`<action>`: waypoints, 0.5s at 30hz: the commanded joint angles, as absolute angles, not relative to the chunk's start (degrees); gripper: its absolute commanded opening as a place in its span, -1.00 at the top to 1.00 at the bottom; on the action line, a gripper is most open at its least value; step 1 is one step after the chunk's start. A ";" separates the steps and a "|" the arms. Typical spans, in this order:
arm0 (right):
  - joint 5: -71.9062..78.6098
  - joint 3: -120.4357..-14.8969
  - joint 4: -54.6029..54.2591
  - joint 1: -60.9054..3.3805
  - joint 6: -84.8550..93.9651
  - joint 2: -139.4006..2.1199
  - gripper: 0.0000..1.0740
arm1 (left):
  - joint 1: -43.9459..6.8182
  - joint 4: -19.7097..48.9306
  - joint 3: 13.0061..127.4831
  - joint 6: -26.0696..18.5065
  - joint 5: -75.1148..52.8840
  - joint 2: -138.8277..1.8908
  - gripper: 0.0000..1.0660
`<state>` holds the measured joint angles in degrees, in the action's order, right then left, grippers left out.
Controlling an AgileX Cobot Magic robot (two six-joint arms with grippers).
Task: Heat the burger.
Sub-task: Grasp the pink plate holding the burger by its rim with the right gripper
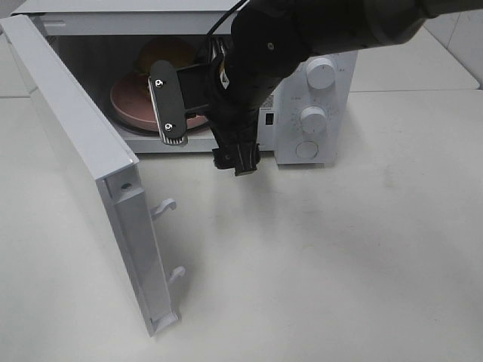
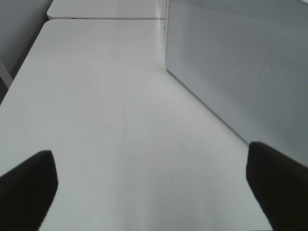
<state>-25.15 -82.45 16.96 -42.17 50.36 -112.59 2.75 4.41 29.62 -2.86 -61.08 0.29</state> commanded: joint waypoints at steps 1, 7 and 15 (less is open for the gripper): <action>-25.10 -84.00 17.59 -42.17 49.68 -114.08 -0.73 | 2.86 4.53 29.56 -2.64 -61.31 1.38 -0.88; -25.27 -89.27 17.70 -41.94 49.68 -118.89 -0.72 | 2.86 4.53 29.56 -2.64 -61.31 1.38 -0.88; -25.55 -95.23 17.70 -41.31 49.68 -124.05 -0.72 | 2.86 4.53 29.56 -2.64 -61.31 1.38 -0.88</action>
<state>-24.98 -94.08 17.25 -41.54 50.13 -123.13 2.75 4.41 29.62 -2.86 -61.08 0.29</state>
